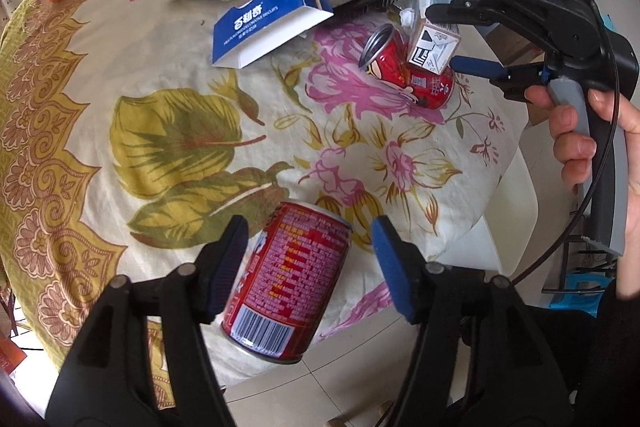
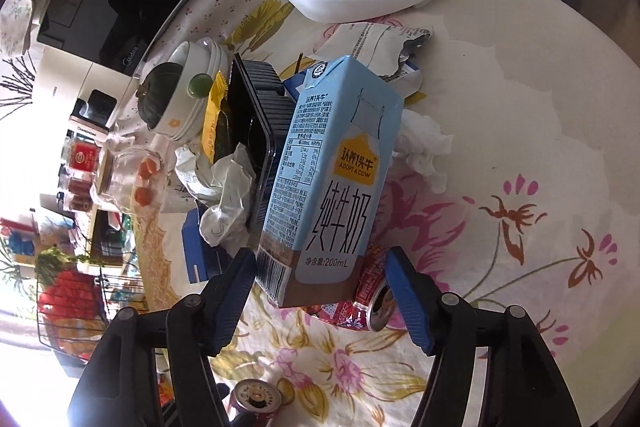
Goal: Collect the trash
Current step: 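Lift the red can with the left tool while the right tool carries the milk carton toward the bin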
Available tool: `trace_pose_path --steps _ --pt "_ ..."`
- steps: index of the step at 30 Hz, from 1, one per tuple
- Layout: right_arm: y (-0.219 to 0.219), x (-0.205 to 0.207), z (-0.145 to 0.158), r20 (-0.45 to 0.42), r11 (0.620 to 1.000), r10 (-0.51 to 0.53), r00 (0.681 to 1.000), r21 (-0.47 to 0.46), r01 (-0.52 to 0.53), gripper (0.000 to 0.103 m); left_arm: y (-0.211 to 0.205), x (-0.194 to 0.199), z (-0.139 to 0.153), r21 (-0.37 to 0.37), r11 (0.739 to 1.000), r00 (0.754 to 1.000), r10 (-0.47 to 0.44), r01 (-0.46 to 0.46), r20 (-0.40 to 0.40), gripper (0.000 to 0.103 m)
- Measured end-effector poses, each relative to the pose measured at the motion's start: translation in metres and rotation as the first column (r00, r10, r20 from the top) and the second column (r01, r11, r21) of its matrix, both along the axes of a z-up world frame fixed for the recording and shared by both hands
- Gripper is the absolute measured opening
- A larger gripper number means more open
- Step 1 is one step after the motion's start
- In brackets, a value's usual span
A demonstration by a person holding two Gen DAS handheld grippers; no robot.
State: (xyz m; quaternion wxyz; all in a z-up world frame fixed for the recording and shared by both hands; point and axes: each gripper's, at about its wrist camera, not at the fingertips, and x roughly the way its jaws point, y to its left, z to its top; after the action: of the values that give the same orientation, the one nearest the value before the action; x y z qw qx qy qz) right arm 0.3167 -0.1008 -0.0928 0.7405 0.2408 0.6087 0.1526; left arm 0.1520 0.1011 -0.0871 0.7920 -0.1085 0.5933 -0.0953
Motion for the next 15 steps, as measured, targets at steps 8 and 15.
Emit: trace_pose_path --steps 8,15 --pt "-0.003 0.006 -0.007 -0.034 1.000 -0.023 0.999 0.006 0.023 0.074 -0.011 -0.009 -0.025 0.058 0.995 0.992 -0.069 0.076 -0.106 0.065" --pt "-0.009 0.018 -0.021 -0.052 0.992 -0.085 0.995 0.087 0.089 0.074 -0.003 -0.016 -0.038 0.095 0.994 0.995 -0.046 0.055 -0.092 0.056"
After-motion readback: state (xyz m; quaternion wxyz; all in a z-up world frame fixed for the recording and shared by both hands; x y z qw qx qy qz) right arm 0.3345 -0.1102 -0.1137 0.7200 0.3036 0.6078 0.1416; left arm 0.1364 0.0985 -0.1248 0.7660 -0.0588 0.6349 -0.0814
